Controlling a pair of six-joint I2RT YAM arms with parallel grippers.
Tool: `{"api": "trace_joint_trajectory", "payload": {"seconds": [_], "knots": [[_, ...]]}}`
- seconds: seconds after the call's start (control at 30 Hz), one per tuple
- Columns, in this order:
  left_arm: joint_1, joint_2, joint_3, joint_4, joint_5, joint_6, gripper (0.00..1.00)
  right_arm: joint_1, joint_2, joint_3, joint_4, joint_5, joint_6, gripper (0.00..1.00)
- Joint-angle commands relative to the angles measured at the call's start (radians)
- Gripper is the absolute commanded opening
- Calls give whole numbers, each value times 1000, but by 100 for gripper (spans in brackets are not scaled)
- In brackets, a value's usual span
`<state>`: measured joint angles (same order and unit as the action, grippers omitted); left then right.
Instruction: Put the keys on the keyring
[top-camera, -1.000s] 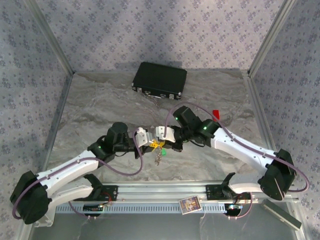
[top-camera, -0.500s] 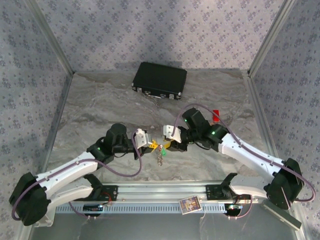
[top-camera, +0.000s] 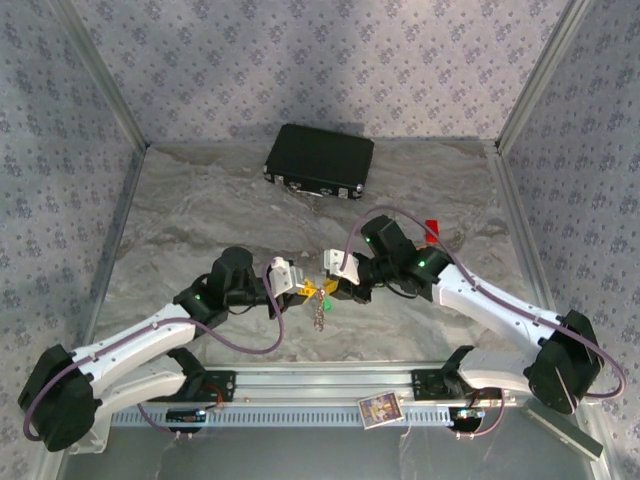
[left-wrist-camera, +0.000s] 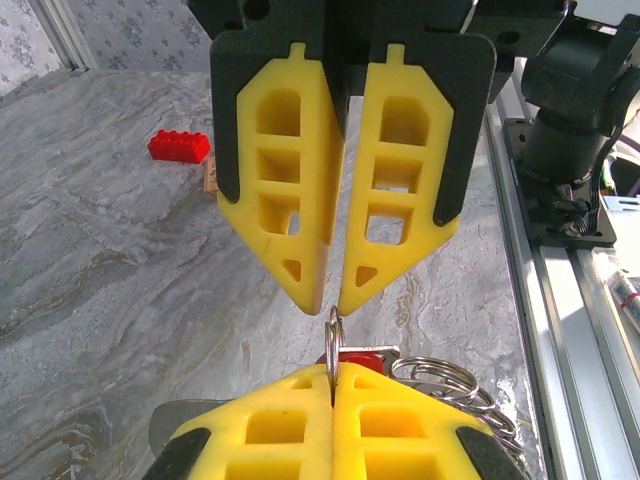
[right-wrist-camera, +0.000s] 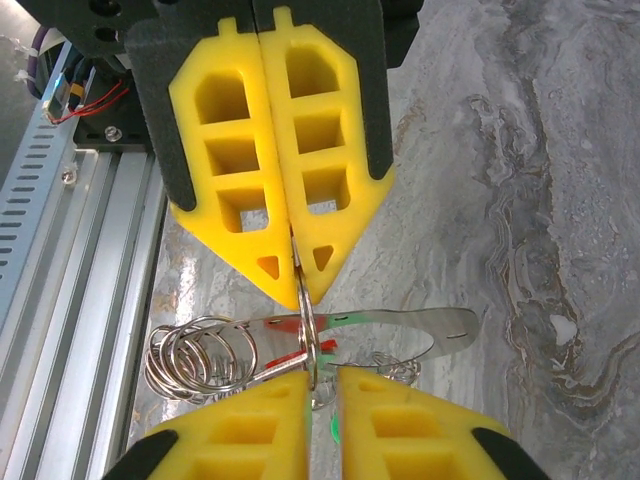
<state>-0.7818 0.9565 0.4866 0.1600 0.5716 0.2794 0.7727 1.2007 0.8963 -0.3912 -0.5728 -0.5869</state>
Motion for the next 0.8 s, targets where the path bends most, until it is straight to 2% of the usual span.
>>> {"api": "trace_joint_trajectory", "payload": {"seconds": [0.0, 0.1, 0.2, 0.53, 0.77], "knots": [[-8, -13, 3, 48, 21, 0, 0, 4, 7, 17, 3, -25, 9, 13], [-8, -13, 3, 50, 23, 0, 0, 5, 11, 16, 4, -26, 11, 20], [-7, -13, 3, 51, 22, 0, 0, 7, 14, 18, 6, -34, 12, 21], [-8, -13, 4, 56, 27, 1, 0, 6, 22, 34, -13, -41, 2, 1], [-7, -15, 2, 63, 35, 1, 0, -1, 23, 13, -23, 16, -6, 0]]}}
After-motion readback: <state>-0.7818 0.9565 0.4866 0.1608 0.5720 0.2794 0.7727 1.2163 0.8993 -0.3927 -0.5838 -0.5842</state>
